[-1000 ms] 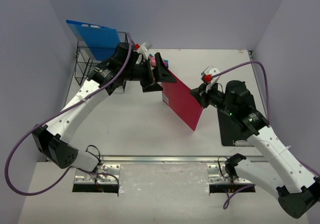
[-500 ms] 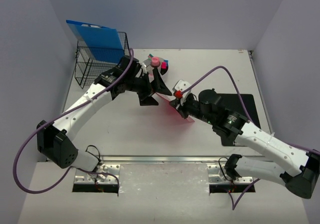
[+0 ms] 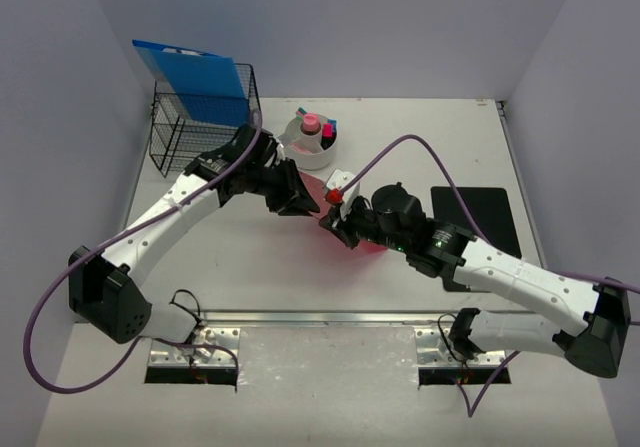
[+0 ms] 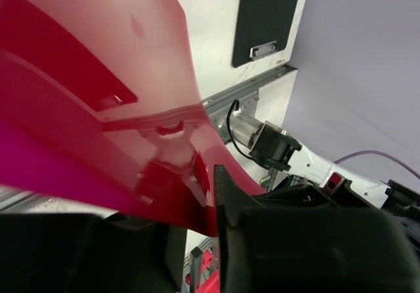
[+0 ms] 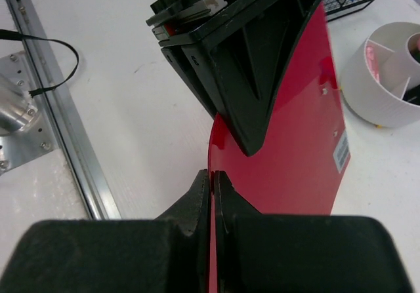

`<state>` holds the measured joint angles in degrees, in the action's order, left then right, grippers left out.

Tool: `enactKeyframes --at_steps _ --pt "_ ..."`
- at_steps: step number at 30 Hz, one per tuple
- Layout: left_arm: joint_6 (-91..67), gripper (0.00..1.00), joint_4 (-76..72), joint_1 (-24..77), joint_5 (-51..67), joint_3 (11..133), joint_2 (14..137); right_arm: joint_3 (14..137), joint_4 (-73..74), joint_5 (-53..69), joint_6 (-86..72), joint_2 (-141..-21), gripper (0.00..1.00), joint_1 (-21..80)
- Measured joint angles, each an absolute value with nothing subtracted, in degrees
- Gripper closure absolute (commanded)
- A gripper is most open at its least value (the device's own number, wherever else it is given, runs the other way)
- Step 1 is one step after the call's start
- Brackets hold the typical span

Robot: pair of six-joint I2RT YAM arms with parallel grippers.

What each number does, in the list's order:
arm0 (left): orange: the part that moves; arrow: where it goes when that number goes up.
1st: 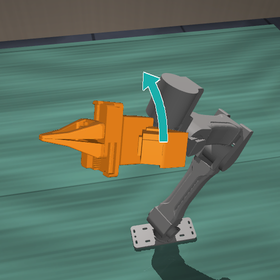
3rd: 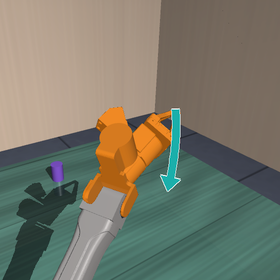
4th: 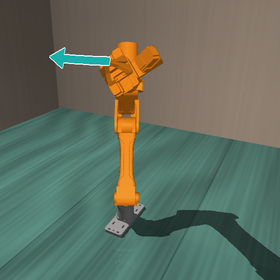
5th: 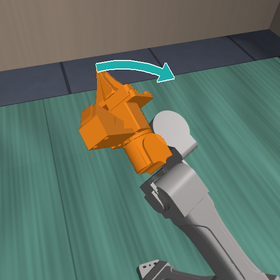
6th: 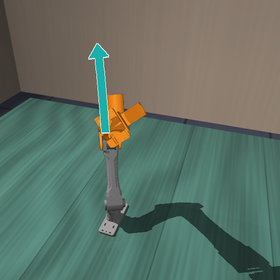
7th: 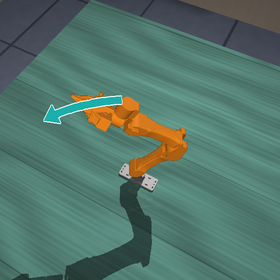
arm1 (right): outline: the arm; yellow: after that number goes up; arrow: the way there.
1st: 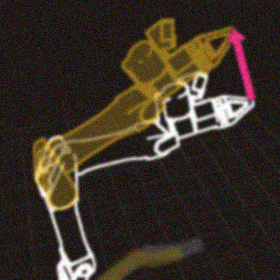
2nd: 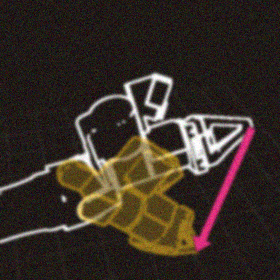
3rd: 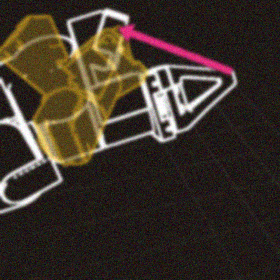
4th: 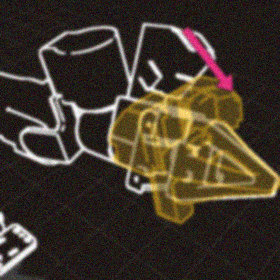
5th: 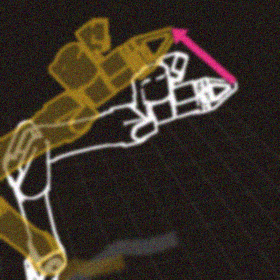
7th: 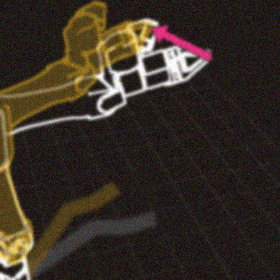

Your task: Organize the desk

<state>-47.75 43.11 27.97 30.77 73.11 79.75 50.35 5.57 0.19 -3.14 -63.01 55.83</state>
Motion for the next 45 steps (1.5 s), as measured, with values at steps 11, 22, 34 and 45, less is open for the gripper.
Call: enactKeyframes --at_steps 11,22,34,45 --pt "-42.3 1.0 44.8 27.7 28.0 70.1 77.7 51.5 6.7 9.2 -7.0 -64.5 0.27 57.2" --pt "-17.9 1.0 46.1 27.6 23.3 73.0 74.8 59.0 13.8 14.5 -2.6 -56.5 0.2 52.9" --pt "34.6 1.0 53.0 30.1 35.6 80.7 66.1 60.2 21.6 22.4 13.5 -52.0 0.13 38.2" --pt "57.0 1.0 60.7 39.0 30.2 80.6 65.9 64.2 27.8 30.5 21.4 -56.6 0.24 37.6"
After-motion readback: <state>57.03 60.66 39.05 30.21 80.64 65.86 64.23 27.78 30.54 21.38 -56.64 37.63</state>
